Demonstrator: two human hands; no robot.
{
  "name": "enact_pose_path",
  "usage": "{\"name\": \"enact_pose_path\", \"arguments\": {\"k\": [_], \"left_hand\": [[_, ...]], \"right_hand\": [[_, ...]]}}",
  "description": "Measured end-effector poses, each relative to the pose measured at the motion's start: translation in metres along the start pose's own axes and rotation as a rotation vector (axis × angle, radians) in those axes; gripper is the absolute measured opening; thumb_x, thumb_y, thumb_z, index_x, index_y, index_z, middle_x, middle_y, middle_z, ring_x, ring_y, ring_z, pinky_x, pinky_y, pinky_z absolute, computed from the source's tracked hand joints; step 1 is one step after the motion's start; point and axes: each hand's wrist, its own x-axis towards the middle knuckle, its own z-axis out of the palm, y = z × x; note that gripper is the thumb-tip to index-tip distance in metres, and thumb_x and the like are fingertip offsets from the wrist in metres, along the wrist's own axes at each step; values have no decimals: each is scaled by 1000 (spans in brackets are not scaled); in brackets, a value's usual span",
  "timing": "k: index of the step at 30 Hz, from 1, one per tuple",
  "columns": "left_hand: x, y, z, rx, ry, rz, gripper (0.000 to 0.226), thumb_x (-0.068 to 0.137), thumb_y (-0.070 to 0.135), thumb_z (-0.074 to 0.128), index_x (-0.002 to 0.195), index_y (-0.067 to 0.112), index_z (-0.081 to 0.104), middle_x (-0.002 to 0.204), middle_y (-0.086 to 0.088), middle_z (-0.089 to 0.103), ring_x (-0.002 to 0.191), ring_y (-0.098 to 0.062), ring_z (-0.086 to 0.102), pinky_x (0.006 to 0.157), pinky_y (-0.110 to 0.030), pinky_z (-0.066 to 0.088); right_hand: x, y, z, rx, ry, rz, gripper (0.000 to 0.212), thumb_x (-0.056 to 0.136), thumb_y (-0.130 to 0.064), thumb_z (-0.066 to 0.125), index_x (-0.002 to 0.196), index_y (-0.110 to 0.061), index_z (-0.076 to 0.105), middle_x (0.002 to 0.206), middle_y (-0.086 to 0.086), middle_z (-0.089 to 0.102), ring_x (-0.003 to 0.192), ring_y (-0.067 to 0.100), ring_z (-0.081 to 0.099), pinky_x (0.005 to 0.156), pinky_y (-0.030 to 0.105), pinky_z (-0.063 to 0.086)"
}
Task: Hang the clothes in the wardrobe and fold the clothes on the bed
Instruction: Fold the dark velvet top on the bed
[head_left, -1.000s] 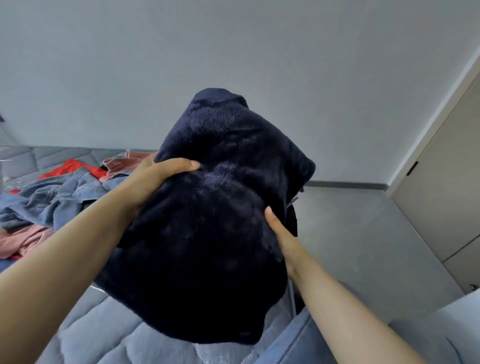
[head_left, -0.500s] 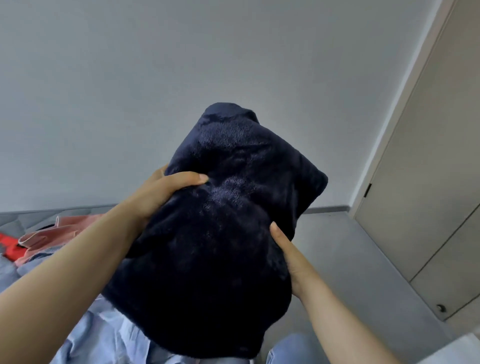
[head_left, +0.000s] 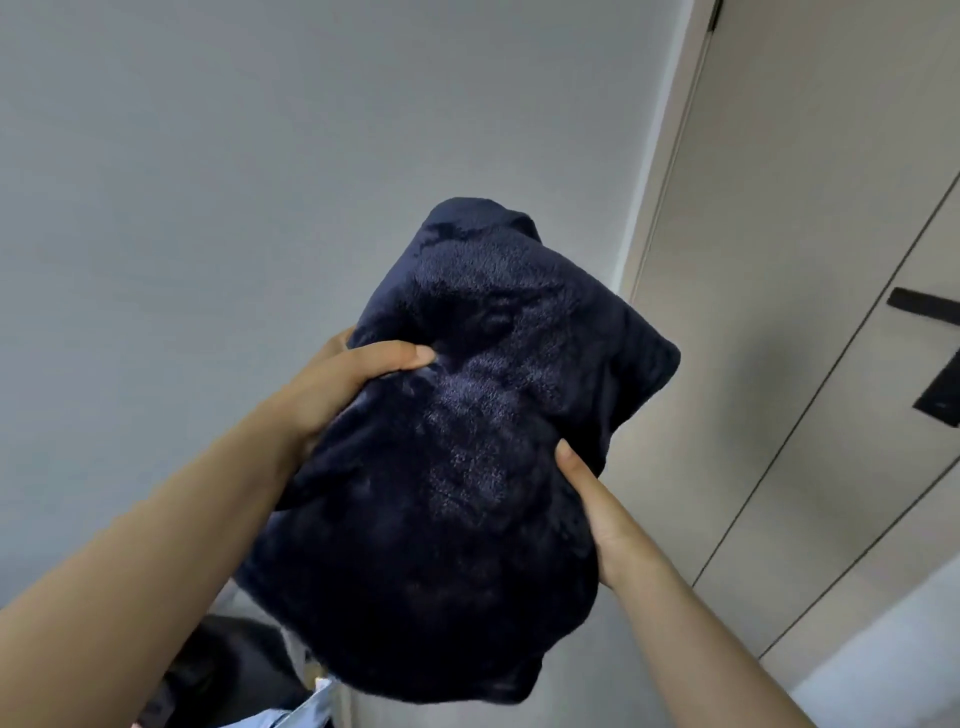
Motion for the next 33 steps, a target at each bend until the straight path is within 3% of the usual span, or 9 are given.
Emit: {"name": "enact_pose_path", "arguments": {"k": [4,8,14,22,25,28,33], "left_hand": [[17,117,19,16,-69,110,34,73,24,69,105,14,72,101,-16,73,90,-32,71,68,-34,57],[17,239,38,4,-123,232,37,74,23,69,110,14,70,103,-16,72,92,-33,70,69,-35,57],[16,361,71,-9,-259,374,39,82,24,65,120,18,65,113,-14,70,102,-33,68,88,-47,55],[74,395,131,-94,-486,435,44,77,27,67,120,18,65,113,-14,70,102,-34,67,87,-48,54],[101,394,165,-139,-568,433,40,74,28,70,113,18,69,108,-13,72,99,-31,69,79,-41,57],[124,395,201,-180,-664,396,45,68,32,76,111,19,71,107,-13,72,99,-32,69,80,-41,57],[141,380,254,-214,-831,346,52,63,38,80,113,27,70,112,-9,71,101,-29,69,82,-40,55]], "right_hand": [[-35,-118,19,-53,17,-136,70,53,-75,78,112,-38,67,119,-4,69,110,14,66,84,26,54],[-87,-240,48,-127,60,-290,79,48,-74,80,116,-38,64,116,-6,71,105,12,68,74,20,56],[-158,-366,63,-241,188,-513,103,46,-77,79,135,-34,52,123,-8,67,112,13,64,98,32,47],[-203,-416,31,-248,448,-667,94,51,-74,79,132,-34,53,119,-11,69,106,8,67,77,17,55],[-217,-423,9,-218,554,-703,83,63,-66,76,135,-32,52,119,-10,69,108,10,66,89,26,53],[-235,-426,-13,-229,659,-731,80,66,-67,75,135,-35,51,123,-12,66,113,11,64,103,36,46],[-267,-417,-40,-248,800,-792,74,70,-61,76,135,-35,52,126,-11,65,115,13,63,99,37,48]]}}
